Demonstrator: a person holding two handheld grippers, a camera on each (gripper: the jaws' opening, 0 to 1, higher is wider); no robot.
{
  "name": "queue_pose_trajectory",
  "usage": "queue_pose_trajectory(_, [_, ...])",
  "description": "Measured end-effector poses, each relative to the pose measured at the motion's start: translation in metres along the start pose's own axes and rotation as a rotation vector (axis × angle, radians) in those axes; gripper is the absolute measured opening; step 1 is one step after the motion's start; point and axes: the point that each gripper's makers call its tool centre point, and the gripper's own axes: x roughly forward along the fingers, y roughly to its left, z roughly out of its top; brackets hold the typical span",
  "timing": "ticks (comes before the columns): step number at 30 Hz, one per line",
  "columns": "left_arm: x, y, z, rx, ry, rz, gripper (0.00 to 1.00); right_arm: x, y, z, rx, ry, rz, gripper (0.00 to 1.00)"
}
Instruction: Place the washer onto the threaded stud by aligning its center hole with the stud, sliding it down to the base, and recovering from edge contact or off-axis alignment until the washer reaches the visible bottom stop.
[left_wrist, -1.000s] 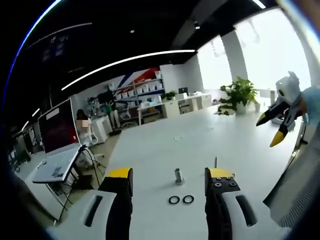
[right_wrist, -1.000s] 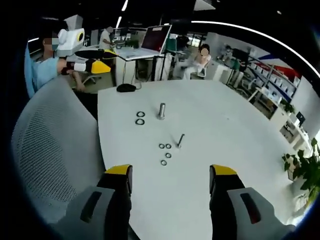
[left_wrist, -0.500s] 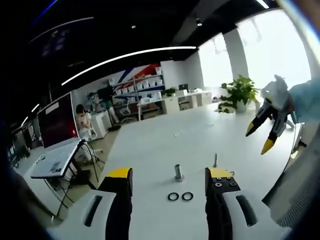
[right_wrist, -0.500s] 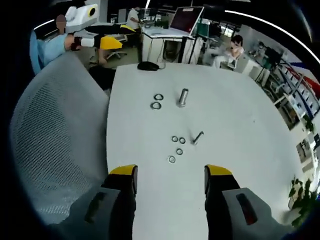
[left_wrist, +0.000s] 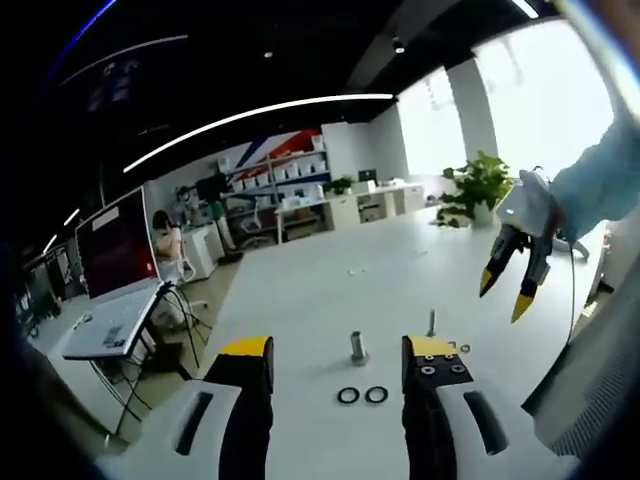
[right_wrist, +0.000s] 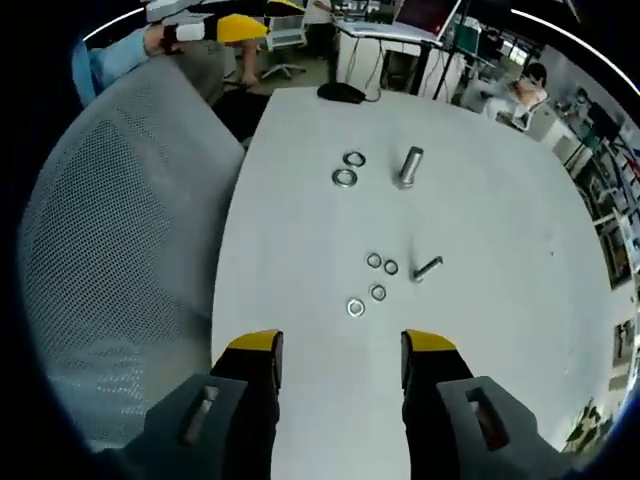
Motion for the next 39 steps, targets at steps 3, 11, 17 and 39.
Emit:
queue_pose_trajectory(3, [0.002,0.001,-0.002,-0.017,0.007,0.0,0.48,0.006,0.002,0.0,-0.02,0.013,0.04,0.49])
queue_pose_trajectory(11, [0.003,-0.001,-0.003,-0.009,0.017,-0.002,0.47,0.023,-0.001,0.001,-0.074,0.054,0.095,0.43])
queue_pose_trajectory(17, [0.004,-0.005,-0.002,-0.004,0.019,-0.017,0.47,0.036,0.001,0.003,-0.112,0.084,0.152,0.37])
queue_pose_trajectory(39, [0.004,-0.005,-0.004,-0.007,0.024,-0.027,0.45,0.075,-0.011,-0.015,-0.148,0.207,0.176,0.28])
